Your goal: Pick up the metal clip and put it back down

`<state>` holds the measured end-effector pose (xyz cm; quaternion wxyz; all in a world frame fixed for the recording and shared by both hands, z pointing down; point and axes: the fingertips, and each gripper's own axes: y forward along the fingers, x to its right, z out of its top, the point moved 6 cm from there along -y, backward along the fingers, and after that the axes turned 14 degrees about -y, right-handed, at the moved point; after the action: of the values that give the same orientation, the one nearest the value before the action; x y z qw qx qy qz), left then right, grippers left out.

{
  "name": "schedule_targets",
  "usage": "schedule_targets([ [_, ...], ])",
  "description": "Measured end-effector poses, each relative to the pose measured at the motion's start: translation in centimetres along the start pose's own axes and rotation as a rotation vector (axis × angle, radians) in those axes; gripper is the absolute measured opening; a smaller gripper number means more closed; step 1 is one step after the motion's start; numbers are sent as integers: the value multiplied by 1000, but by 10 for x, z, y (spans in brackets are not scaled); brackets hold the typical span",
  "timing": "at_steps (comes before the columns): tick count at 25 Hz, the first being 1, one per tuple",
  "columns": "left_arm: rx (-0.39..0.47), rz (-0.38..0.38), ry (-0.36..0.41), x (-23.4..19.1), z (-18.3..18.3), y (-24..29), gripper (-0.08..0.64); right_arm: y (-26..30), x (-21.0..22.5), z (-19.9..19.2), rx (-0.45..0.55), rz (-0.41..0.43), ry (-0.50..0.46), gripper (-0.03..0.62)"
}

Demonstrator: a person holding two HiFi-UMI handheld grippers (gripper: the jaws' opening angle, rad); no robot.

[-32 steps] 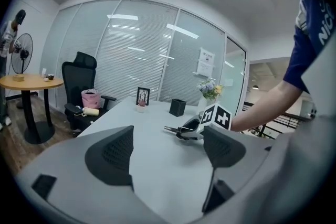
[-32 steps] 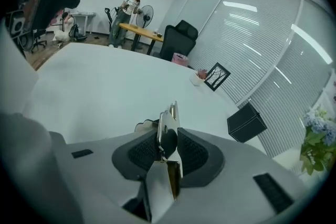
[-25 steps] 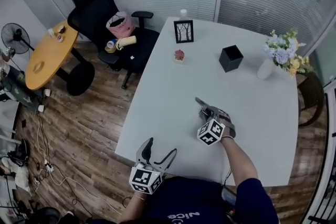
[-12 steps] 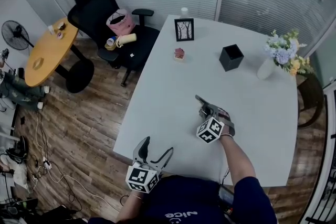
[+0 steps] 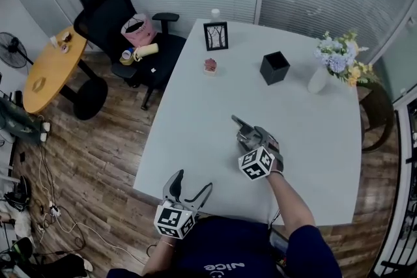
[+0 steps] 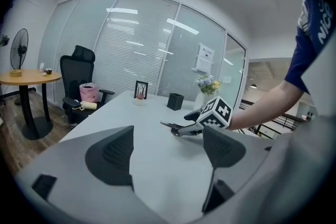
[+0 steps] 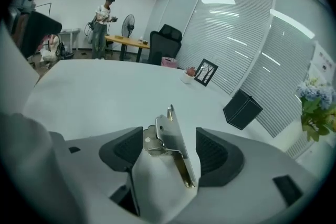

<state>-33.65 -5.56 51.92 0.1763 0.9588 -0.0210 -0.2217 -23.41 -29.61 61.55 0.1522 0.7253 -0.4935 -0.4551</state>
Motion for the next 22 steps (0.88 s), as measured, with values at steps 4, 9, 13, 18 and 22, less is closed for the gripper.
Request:
schedule_targets([
  [4, -11, -36, 7, 15, -7, 9, 405, -31, 1, 3, 79, -14, 37, 325],
  [9, -7, -76, 18, 42, -12, 20, 406, -81, 4, -1, 174, -37, 113, 325],
  [13, -2, -105, 28, 68, -16, 26, 405, -127, 6, -9, 246, -56, 165, 325],
  [18, 3, -139, 31, 99, -29, 28, 406, -182, 5, -26, 319, -82, 257, 325],
  [22, 4, -170, 32, 123, -37, 32, 405, -223, 1, -45, 357, -106, 335, 325],
])
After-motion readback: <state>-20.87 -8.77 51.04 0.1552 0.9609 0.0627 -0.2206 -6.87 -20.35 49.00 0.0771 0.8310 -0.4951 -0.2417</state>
